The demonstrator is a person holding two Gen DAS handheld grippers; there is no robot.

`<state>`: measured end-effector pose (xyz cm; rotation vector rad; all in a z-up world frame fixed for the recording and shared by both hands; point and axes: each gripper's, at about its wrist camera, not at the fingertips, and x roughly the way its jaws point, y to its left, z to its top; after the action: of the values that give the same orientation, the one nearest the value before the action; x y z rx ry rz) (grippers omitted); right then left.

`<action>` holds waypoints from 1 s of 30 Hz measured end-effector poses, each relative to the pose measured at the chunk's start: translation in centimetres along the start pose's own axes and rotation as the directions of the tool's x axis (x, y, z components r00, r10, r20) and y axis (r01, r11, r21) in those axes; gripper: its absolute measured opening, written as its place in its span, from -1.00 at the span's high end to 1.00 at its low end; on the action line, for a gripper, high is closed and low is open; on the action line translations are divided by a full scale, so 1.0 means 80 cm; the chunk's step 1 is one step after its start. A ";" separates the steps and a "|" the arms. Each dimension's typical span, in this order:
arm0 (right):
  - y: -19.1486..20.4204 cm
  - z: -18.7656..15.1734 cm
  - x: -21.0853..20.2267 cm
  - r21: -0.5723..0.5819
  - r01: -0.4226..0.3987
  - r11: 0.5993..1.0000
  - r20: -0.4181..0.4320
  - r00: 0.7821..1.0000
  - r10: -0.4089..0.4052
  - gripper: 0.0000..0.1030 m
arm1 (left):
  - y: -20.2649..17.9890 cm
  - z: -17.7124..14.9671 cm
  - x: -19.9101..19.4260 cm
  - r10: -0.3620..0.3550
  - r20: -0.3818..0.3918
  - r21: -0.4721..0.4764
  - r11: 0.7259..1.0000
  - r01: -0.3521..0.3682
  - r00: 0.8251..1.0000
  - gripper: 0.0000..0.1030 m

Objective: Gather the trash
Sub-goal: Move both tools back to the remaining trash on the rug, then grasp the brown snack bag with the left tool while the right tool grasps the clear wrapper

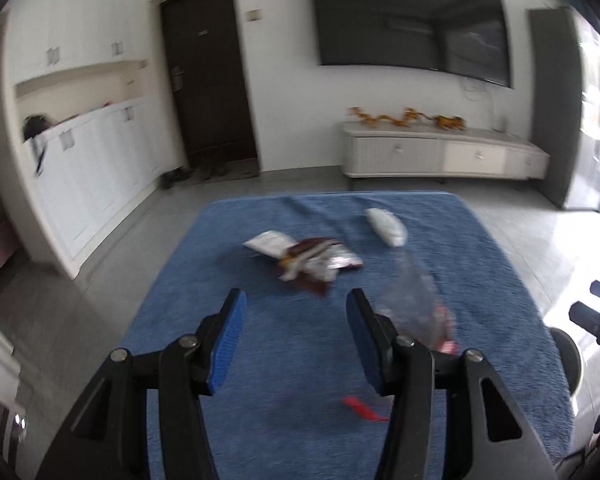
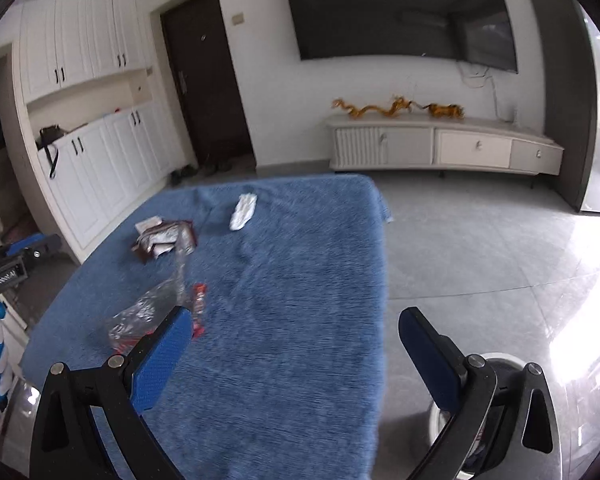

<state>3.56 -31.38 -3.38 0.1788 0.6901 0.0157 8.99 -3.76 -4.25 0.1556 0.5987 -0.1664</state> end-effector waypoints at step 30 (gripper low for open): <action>0.062 0.116 0.149 -0.173 -0.092 0.981 -0.062 0.995 0.083 -0.59 | 0.112 0.002 0.156 -0.212 -0.205 -0.234 0.959 0.162 0.956 0.02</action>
<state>18.91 -27.10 -3.03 0.0388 0.7312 0.1660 20.98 3.58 -10.37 -0.0946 0.8574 -0.2694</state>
